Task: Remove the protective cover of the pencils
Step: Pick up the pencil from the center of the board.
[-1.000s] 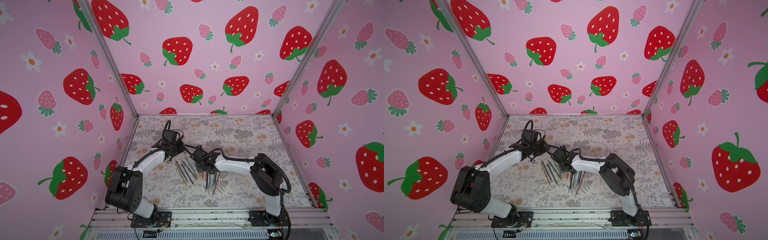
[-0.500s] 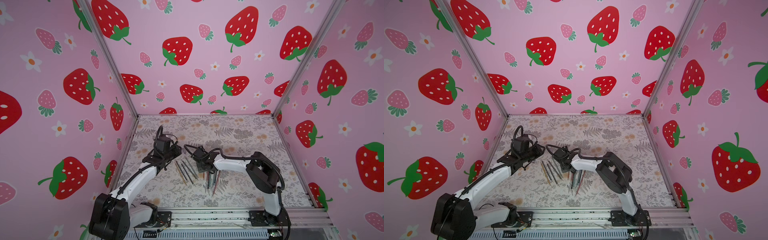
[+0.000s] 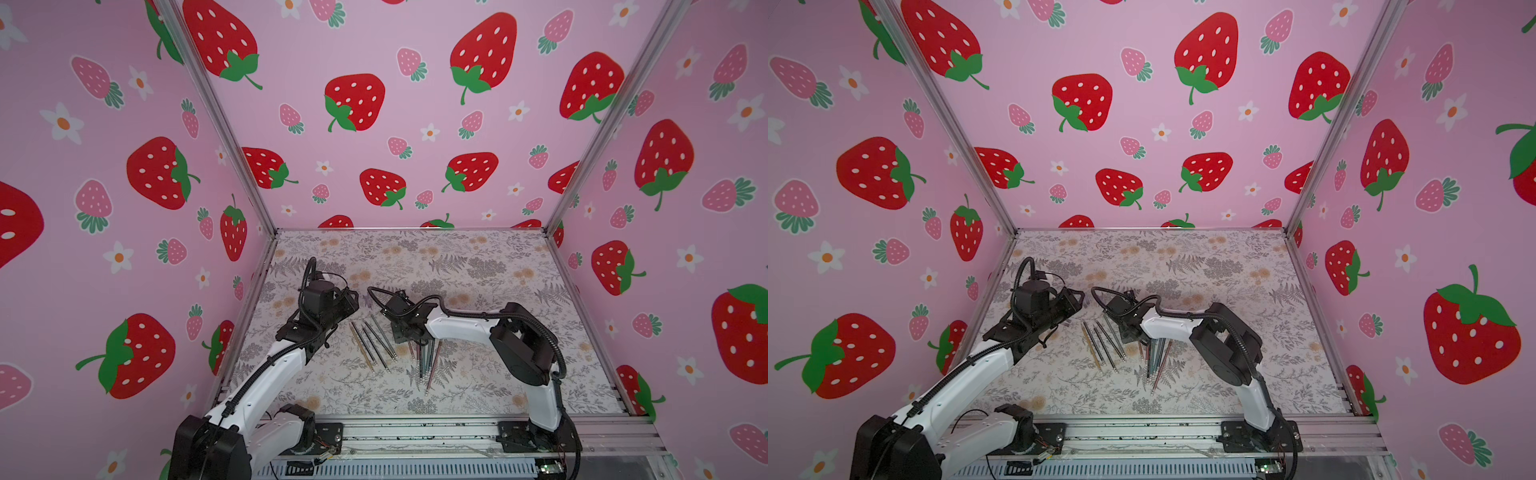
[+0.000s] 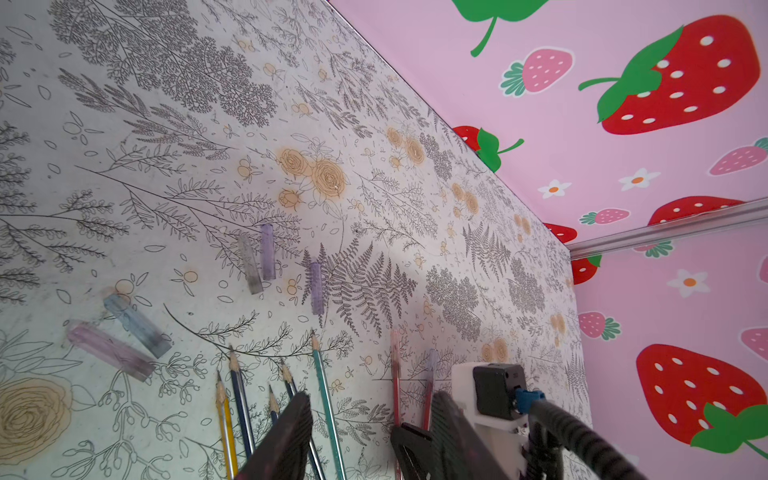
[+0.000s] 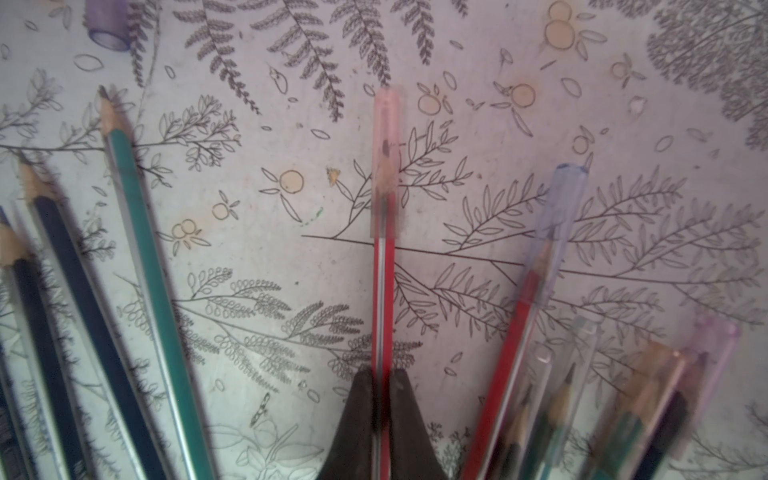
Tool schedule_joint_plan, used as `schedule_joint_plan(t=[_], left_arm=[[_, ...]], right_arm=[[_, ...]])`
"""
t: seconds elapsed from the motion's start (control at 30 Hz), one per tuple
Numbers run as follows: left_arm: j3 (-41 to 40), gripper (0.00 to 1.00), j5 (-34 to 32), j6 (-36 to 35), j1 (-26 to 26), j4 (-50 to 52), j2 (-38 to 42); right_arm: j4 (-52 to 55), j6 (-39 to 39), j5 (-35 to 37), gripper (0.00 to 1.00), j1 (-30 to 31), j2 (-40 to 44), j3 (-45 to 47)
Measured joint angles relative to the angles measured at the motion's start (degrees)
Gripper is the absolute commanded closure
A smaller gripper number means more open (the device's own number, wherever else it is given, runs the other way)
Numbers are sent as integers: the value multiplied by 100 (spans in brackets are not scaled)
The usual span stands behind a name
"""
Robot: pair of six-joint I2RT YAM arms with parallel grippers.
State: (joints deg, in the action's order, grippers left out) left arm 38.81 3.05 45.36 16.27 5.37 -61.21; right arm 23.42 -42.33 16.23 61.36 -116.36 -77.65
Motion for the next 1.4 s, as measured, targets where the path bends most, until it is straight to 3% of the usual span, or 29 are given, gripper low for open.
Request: schedule_joint_plan(t=[0.6,1.03,1.4], left_arm=[[-192,54,457,-7,-15,-553,-166],[-190,55,1097,-4,-15,-713,-675],[-173,55,1366,98,31,-988,-1132]], right_arm=[[-81,111,-232,100,-4,-72,-151],[-595,446,-389,100,-4,868,439],[-1005,595,-431,100,42,1097,833]])
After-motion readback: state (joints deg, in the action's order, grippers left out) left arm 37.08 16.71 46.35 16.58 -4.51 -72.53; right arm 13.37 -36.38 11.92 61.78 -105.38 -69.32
